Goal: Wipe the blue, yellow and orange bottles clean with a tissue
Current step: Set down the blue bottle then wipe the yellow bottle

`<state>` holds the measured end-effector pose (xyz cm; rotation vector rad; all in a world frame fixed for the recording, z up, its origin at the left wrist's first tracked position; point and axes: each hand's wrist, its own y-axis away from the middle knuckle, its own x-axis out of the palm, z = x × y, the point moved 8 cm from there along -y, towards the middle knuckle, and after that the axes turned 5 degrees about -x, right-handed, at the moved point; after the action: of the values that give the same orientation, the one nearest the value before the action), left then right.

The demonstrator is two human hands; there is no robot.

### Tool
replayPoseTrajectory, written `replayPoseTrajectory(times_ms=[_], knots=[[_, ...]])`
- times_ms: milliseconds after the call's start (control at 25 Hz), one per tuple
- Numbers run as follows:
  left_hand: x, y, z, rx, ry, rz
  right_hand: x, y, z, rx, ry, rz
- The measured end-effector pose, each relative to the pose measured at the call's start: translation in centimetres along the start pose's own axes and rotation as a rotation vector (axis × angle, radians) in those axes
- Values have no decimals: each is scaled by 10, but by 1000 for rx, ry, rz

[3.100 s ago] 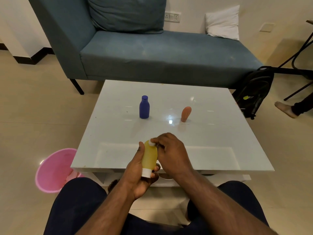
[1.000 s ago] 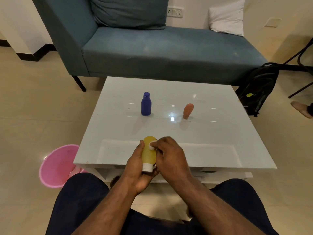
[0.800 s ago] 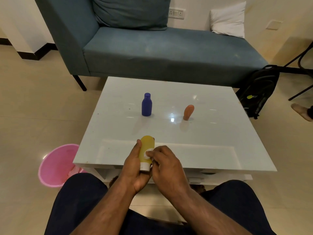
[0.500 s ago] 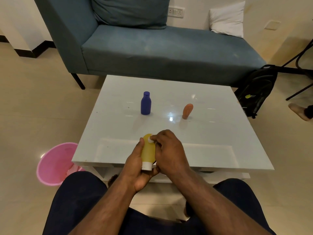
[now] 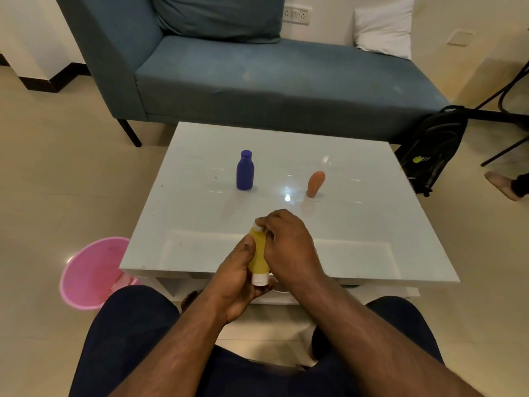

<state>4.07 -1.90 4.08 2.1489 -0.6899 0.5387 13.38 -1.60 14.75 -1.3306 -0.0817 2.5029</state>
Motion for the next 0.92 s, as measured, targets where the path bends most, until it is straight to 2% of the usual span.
replayPoseTrajectory(times_ms=[160,360,440,520,680,840,920], knots=[[0,0,-3,44,-133,-42,1,4,6,-108,70,52],[0,-1,-3,62,-101,-51,-11,-4,-5,-4,39,10],[1,-2,-3,78,-124,-38,-3,1,10,-117,104,96],[1,-2,-3,79,-131,-41,0,6,16,-197,107,113],[-2,-4,1,42,-72,-49,-9,-1,-14,-10,6,0],[1,-3,0,40,-53,-30,-3,12,-1,-100,13,28],[-2,-6,2,27,-54,-35,-7,6,-10,-50,-23,-14]])
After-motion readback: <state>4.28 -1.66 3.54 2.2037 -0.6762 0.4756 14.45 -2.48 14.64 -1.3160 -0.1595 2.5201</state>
